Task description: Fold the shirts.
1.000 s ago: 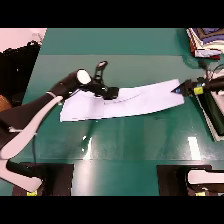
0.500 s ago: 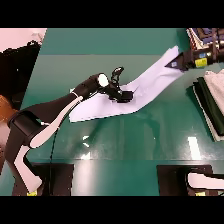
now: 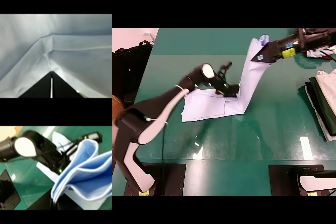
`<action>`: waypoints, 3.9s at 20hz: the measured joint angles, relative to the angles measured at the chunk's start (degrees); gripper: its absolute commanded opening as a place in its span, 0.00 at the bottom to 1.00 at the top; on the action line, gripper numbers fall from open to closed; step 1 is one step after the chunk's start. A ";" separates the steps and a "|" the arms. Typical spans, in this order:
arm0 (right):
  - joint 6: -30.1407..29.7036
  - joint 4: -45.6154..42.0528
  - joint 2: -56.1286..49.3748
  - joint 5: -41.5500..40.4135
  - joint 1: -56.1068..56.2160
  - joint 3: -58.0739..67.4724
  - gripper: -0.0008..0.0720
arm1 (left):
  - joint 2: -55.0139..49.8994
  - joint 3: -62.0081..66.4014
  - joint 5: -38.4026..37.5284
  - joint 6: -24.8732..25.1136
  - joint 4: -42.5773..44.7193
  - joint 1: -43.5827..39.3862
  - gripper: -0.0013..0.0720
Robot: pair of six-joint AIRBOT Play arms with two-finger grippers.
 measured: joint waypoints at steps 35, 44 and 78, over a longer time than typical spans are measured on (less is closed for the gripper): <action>-2.58 4.07 -12.96 -14.01 -3.58 -32.63 0.83 | 27.04 1.18 -15.74 4.07 15.47 27.98 0.06; -3.26 9.27 -25.09 -15.23 8.37 -16.59 0.03 | 26.99 1.11 -15.50 4.04 15.04 27.98 0.06; -2.16 -3.72 -6.25 -25.59 -53.59 10.05 0.03 | 26.75 1.09 -1.09 3.96 14.95 5.35 0.06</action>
